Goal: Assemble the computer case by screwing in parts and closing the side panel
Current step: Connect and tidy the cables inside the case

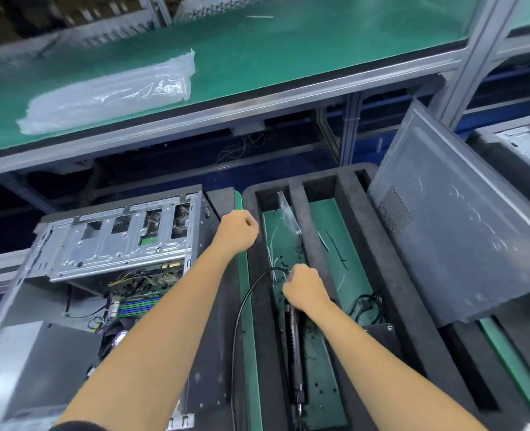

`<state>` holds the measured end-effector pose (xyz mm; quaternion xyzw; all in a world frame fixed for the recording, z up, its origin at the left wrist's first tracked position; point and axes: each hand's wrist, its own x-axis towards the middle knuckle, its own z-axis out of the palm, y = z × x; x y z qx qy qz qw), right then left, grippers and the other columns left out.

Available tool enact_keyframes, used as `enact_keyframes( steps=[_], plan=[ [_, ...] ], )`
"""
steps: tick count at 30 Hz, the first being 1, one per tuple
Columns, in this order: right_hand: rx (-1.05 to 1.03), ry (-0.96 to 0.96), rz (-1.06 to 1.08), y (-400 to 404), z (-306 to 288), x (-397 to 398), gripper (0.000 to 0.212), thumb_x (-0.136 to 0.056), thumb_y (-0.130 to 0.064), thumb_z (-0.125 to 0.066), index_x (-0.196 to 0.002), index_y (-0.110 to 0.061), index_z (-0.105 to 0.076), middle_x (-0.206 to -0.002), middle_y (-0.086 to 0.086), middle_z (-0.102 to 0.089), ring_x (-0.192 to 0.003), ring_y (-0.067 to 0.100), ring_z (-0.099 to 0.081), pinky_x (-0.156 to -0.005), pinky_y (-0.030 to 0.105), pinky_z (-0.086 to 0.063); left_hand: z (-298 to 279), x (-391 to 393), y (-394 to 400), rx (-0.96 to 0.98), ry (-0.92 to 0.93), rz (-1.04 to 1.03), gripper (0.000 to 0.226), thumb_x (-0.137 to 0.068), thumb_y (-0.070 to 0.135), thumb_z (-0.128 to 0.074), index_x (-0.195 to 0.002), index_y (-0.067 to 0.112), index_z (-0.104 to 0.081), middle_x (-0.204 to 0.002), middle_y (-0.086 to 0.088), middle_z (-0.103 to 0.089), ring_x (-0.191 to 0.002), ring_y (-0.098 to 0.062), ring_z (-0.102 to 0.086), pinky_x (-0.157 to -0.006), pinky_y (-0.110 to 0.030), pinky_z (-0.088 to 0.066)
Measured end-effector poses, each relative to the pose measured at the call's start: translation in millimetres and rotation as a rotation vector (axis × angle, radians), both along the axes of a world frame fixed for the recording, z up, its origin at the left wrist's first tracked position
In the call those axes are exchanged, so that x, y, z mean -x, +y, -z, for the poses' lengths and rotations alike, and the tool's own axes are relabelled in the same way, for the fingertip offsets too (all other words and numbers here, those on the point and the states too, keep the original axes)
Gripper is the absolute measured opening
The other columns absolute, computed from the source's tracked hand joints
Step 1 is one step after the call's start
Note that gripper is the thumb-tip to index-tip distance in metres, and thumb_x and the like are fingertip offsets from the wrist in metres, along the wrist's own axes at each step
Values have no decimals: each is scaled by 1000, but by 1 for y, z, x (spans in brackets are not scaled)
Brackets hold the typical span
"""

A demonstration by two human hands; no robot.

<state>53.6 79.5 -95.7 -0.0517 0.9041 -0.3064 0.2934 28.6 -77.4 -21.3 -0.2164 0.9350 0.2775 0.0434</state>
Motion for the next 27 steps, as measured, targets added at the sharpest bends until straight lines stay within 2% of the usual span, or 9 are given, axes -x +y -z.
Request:
enact_keyframes(
  steps=[3, 7, 10, 12, 16, 19, 22, 25, 27],
  plan=[
    [89, 53, 98, 0, -7, 17, 19, -90, -4, -49, -104, -4, -61, -108, 13, -64, -99, 32, -60, -79, 33, -48, -19, -8, -7, -35, 146, 27, 21, -84, 9, -47, -74, 16, -64, -80, 4, -65, -70, -14, -57, -62, -22, -44],
    [243, 189, 157, -15, -25, 24, 12, -92, -2, -49, -93, -7, -60, -92, 6, -63, -81, 22, -57, -67, 28, -40, -37, -25, -14, -52, 344, -22, 22, -88, 15, -48, -71, 25, -56, -61, 12, -54, -53, 1, -48, -47, -10, -34],
    [440, 282, 163, -41, -54, 17, 14, -91, -1, -50, -91, -9, -61, -76, -2, -59, -67, 14, -52, -63, 26, -42, -45, -45, -26, -52, 438, -103, 25, -93, 22, -47, -69, 27, -51, -58, 10, -51, -52, 1, -45, -51, -13, -36],
    [548, 333, 116, -64, -82, 5, 14, -92, -4, -51, -90, -14, -61, -71, -5, -57, -62, 9, -51, -55, 19, -39, -50, -58, -42, -59, 475, -176, 27, -95, 24, -46, -70, 16, -53, -62, 4, -52, -55, -3, -43, -52, -17, -34],
    [685, 398, -73, -102, -130, -35, 21, -97, -16, -52, -77, -19, -58, -64, 1, -60, -52, 7, -48, -51, 19, -38, -61, -80, -81, -54, 515, -224, 42, -97, 29, -43, -59, 14, -38, -56, 4, -39, -53, -11, -34, -50, -28, -26],
    [635, 409, -206, -136, -148, -70, 24, -97, -17, -54, -73, -15, -57, -63, 3, -58, -52, 9, -45, -54, 20, -37, -71, -103, -118, -23, 573, -199, 47, -98, 31, -42, -55, 14, -33, -51, 3, -34, -48, -10, -30, -46, -23, -22],
    [534, 381, -290, -171, -151, -98, 24, -98, -16, -53, -74, -17, -57, -70, 6, -60, -66, 26, -60, -63, 34, -47, -73, -136, -158, -48, 615, -169, 53, -97, 30, -43, -48, 12, -33, -43, 2, -32, -41, -10, -30, -42, -21, -22],
    [339, 315, -349, -201, -142, -120, 25, -98, -14, -52, -76, -23, -60, -76, 1, -66, -75, 30, -67, -64, 32, -51, -60, -168, -205, -61, 407, -116, 52, -94, 29, -44, -53, -3, -49, -53, -17, -52, -47, -21, -42, -51, -30, -37],
    [180, 247, -384, -214, -131, -128, 22, -98, -10, -50, -86, -19, -67, -87, 6, -71, -75, 28, -67, -66, 31, -55, -49, -187, -228, -37, 172, -7, 43, -91, 24, -46, -55, 1, -47, -53, -17, -45, -49, -22, -37, -50, -32, -34]
  ],
)
